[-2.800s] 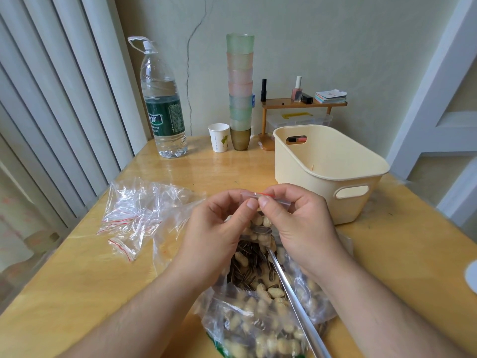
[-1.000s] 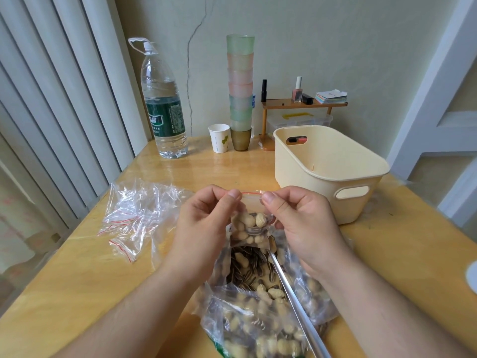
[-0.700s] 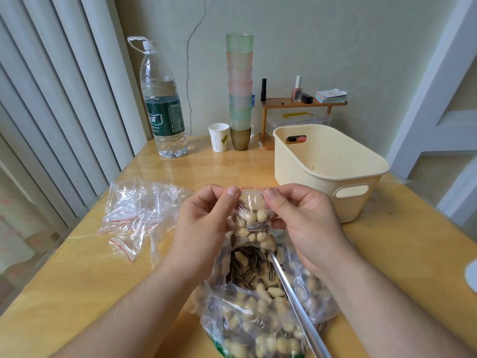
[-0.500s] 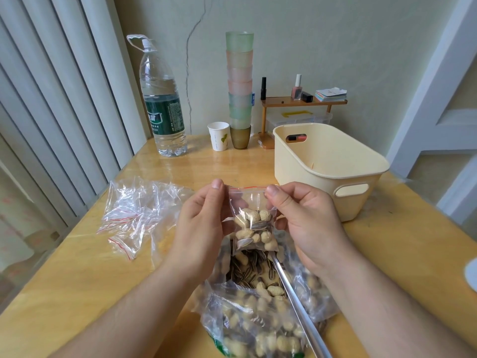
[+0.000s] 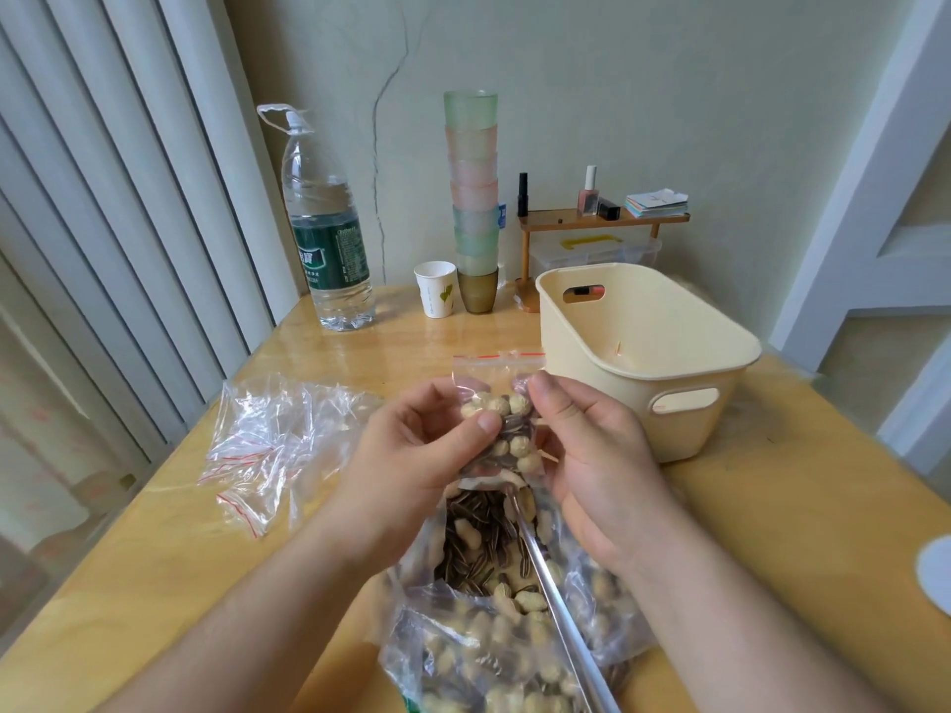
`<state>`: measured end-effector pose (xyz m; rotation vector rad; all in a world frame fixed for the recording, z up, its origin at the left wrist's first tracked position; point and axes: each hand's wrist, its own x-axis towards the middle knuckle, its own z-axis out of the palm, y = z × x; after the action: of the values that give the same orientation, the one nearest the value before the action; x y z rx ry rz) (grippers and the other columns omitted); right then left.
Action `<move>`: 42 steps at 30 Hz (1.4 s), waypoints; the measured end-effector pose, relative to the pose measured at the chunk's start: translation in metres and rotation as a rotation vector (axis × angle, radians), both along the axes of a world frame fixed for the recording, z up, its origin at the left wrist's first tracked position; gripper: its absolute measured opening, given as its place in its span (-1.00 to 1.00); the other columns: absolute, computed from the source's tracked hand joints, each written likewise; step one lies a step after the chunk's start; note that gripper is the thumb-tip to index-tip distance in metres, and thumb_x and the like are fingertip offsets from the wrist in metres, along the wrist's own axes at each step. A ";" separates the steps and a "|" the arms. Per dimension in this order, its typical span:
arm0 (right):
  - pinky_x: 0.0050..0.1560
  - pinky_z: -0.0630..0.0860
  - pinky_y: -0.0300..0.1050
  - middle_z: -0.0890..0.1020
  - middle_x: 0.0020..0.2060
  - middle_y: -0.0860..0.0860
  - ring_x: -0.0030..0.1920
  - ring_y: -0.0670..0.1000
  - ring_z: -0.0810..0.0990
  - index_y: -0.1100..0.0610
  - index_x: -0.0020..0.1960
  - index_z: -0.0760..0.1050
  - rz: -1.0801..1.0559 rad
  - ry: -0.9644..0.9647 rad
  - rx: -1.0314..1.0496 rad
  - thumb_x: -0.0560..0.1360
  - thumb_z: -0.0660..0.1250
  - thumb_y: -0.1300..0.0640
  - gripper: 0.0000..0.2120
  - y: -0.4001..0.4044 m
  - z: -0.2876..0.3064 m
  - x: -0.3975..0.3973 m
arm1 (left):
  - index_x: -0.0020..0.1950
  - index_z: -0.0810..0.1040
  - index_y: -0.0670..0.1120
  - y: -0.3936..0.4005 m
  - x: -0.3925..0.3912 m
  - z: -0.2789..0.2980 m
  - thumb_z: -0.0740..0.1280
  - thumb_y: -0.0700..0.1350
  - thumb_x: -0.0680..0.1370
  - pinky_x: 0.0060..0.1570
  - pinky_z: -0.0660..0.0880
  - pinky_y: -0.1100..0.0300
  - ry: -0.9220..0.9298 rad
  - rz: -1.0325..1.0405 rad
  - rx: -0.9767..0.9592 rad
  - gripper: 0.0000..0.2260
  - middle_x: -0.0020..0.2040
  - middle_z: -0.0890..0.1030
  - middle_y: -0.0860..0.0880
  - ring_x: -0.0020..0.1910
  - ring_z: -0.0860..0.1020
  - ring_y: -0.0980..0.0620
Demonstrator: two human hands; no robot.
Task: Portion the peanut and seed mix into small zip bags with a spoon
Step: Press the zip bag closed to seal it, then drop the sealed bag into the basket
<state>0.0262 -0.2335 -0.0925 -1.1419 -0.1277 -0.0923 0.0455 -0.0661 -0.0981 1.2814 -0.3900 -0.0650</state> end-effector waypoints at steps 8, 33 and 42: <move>-0.05 0.69 0.13 0.76 -0.09 0.09 -0.05 0.12 0.73 0.03 -0.06 0.74 -0.191 -0.091 -0.026 0.61 0.41 0.15 -0.86 -0.017 0.013 0.001 | 0.09 0.69 -0.10 -0.021 0.020 0.046 0.13 0.39 0.59 -0.11 0.57 0.00 0.189 -0.083 0.102 -0.39 -0.04 0.64 -0.27 -0.10 0.59 -0.17; -0.04 0.52 -0.02 0.66 -0.01 0.01 -0.01 0.15 0.60 0.00 0.11 0.60 -0.499 -0.003 -1.354 0.68 0.24 0.02 -0.84 -0.123 0.076 0.043 | -0.21 0.44 0.13 -0.116 0.007 0.034 0.31 0.07 0.64 -0.20 0.69 -0.28 0.025 0.115 0.478 -0.77 0.05 0.67 -0.24 -0.08 0.74 -0.23; -0.14 0.59 -0.07 0.70 -0.06 0.06 -0.10 0.10 0.66 0.06 0.13 0.65 -0.388 0.347 -1.202 0.63 0.33 0.07 -0.85 -0.118 0.036 0.084 | -0.11 0.44 0.05 -0.108 -0.006 0.024 0.32 0.31 0.48 -0.14 0.69 -0.26 -0.007 0.066 0.465 -0.67 0.12 0.60 -0.27 -0.06 0.70 -0.31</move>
<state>0.1102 -0.3512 -0.0562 -2.3526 0.4121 -0.1672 0.0396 -0.1741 -0.0741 1.7528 -0.3489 -0.0999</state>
